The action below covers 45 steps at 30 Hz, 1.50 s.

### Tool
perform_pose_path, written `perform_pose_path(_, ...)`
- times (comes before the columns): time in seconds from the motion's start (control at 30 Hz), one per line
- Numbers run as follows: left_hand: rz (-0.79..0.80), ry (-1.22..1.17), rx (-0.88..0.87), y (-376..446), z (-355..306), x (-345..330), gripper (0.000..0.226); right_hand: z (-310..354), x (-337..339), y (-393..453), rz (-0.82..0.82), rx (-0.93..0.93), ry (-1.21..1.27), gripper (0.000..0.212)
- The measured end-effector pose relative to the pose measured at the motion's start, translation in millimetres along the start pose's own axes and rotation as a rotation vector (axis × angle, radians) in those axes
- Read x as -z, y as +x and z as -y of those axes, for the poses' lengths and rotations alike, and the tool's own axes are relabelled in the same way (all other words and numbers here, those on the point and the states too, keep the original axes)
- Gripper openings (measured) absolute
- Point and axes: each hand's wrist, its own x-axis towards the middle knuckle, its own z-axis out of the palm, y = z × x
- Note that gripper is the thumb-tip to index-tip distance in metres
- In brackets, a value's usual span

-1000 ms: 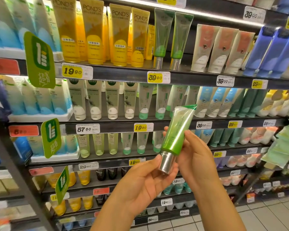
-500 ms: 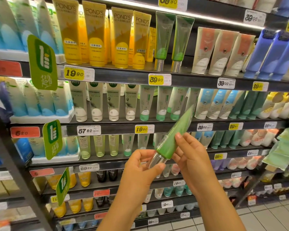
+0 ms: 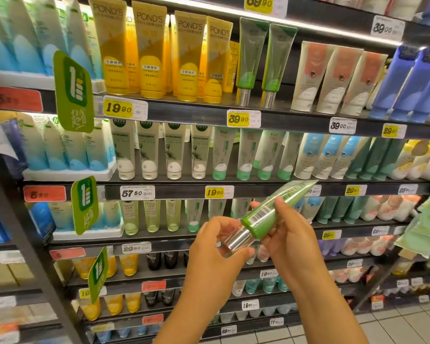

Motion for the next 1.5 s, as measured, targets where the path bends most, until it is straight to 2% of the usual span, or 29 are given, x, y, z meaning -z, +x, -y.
perform_pose_path(0.1,0.002,-0.01,0.018,0.1,-1.9,-0.9,0.039,0.3,1.2,-0.1,-0.004,-0.002,0.003,0.024)
perform_pose_path(0.2,0.003,-0.069,0.054,0.2,-4.1,0.0,0.039,0.7,2.0,-0.3,0.014,0.001,-0.043,0.035)
perform_pose_path(0.27,0.032,-0.194,0.121,1.4,-6.9,2.9,0.039,3.8,1.4,0.5,0.043,0.011,-0.063,0.037)
perform_pose_path(0.47,0.212,-0.846,0.442,6.7,-18.1,11.6,0.042,22.7,-5.8,12.4,0.16,0.023,-0.008,0.022)
perform_pose_path(0.67,0.364,-1.048,0.53,8.3,-33.7,17.4,0.035,31.4,-18.4,17.4,0.206,-0.043,-0.028,0.016)
perform_pose_path(0.77,0.385,-1.155,0.569,8.3,-38.3,19.6,0.032,31.0,-22.3,19.6,0.202,-0.077,-0.033,0.021)
perform_pose_path(1.17,0.363,-1.191,0.562,11.8,-40.4,20.6,0.049,20.4,-21.1,34.5,0.225,-0.177,-0.009,0.027)
perform_pose_path(1.23,0.359,-1.142,0.545,16.7,-40.3,16.5,0.051,23.0,-19.4,39.0,0.228,-0.175,-0.014,0.027)
perform_pose_path(1.33,0.373,-1.035,0.513,29.1,-45.1,6.2,0.04,35.7,-14.4,49.5,0.24,-0.125,-0.043,0.028)
perform_pose_path(1.5,0.375,-0.784,0.425,61.9,-66.8,-19.4,0.05,76.8,-5.0,73.1,0.255,0.029,-0.189,0.031)
